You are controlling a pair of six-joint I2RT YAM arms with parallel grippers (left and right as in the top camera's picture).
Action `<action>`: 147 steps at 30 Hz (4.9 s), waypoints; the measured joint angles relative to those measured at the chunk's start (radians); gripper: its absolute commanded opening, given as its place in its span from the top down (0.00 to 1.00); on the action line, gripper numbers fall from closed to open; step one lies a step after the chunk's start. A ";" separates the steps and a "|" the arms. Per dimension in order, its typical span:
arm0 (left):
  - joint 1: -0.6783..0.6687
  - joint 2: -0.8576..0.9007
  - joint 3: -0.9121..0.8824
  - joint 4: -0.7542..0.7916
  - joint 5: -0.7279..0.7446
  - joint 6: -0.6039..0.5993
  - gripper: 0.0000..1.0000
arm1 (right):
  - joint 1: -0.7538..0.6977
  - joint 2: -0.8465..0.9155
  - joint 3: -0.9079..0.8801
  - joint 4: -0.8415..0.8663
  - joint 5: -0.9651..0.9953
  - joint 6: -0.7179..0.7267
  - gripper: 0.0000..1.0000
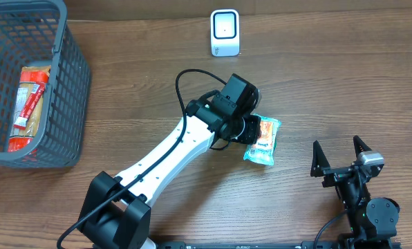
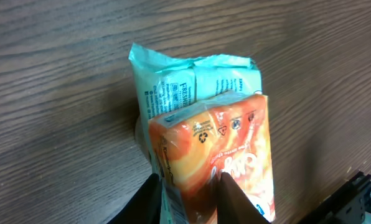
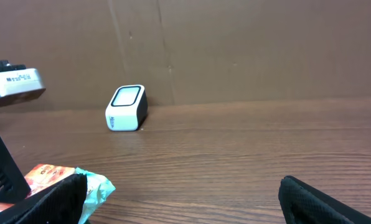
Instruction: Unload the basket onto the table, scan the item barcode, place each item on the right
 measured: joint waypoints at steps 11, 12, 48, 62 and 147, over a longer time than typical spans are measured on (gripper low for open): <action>0.006 0.000 -0.006 0.015 0.016 -0.010 0.96 | 0.000 0.000 0.000 0.000 0.000 0.000 0.00; 0.010 0.000 -0.006 0.015 0.026 -0.009 0.96 | 0.000 0.000 0.000 0.000 0.000 0.000 0.00; 0.078 -0.199 0.040 -0.074 -0.028 0.135 0.45 | 0.000 0.000 0.000 0.000 0.000 0.000 0.00; 0.020 -0.033 0.040 -0.074 -0.014 0.120 0.46 | 0.000 0.000 0.000 0.000 0.000 0.000 0.00; 0.049 -0.043 0.079 -0.301 -0.631 0.033 0.96 | 0.000 0.000 0.000 0.000 0.000 0.000 0.00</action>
